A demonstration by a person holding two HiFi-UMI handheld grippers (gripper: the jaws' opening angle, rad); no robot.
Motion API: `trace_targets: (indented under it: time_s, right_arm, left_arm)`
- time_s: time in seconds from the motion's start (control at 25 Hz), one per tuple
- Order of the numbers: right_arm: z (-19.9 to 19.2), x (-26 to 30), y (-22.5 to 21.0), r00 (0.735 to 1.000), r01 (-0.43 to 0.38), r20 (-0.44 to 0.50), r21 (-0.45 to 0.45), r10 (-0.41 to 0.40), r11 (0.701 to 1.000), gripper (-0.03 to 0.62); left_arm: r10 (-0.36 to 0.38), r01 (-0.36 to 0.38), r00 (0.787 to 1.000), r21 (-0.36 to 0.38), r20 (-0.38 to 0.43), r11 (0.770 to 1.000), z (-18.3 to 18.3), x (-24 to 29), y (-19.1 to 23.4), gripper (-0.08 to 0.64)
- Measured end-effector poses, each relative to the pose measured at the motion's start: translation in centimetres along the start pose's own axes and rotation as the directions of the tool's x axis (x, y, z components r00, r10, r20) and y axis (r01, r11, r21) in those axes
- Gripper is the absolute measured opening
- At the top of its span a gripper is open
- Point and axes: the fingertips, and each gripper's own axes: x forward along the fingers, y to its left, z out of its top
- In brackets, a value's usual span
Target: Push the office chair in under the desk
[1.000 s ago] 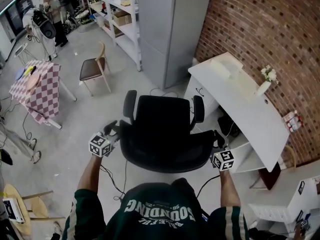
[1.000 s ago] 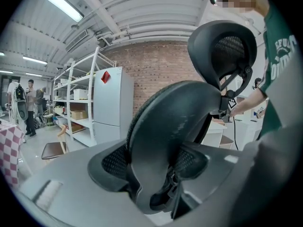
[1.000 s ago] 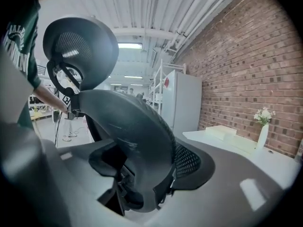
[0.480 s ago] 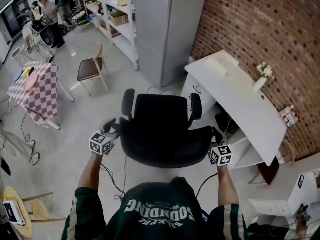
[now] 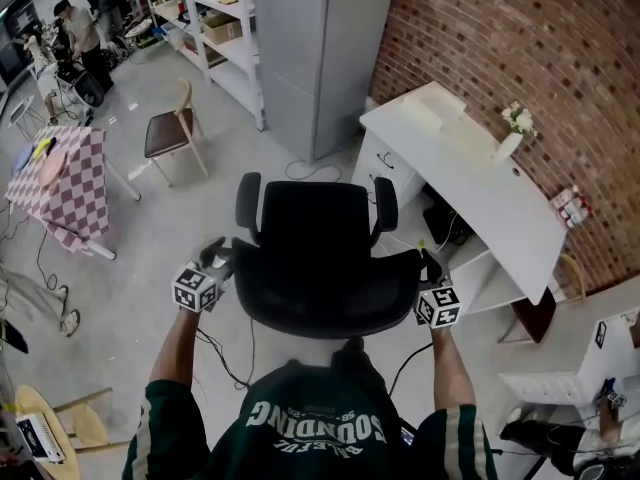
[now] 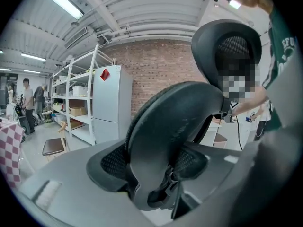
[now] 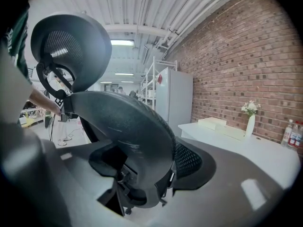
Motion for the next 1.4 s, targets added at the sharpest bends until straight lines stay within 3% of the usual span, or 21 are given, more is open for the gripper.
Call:
trace_targets:
  time_s: [0.44, 0.84, 1.4]
  right_arm:
    - [-2.7, -5.9, 3.6, 0.997, 0.08, -0.008, 0.052, -0.08, 0.995, 0.29]
    - [-5.4, -14.2, 6.4, 0.989, 0.146, -0.026, 0.088, -0.144, 0.985, 0.29]
    - [-10.0, -27.2, 10.9, 0.967, 0.253, -0.025, 0.118, -0.252, 0.96, 0.29]
  left_arm:
    - [-0.062, 0.061, 0.998, 0.019, 0.007, 0.998, -1.6, -3.6, -2.7, 0.247]
    - [-0.13, 0.13, 0.991, 0.027, -0.022, 0.991, -2.7, -6.3, -7.8, 0.247]
    - [-0.253, 0.261, 0.962, 0.077, -0.101, 0.962, -5.1, -10.7, -16.5, 0.249]
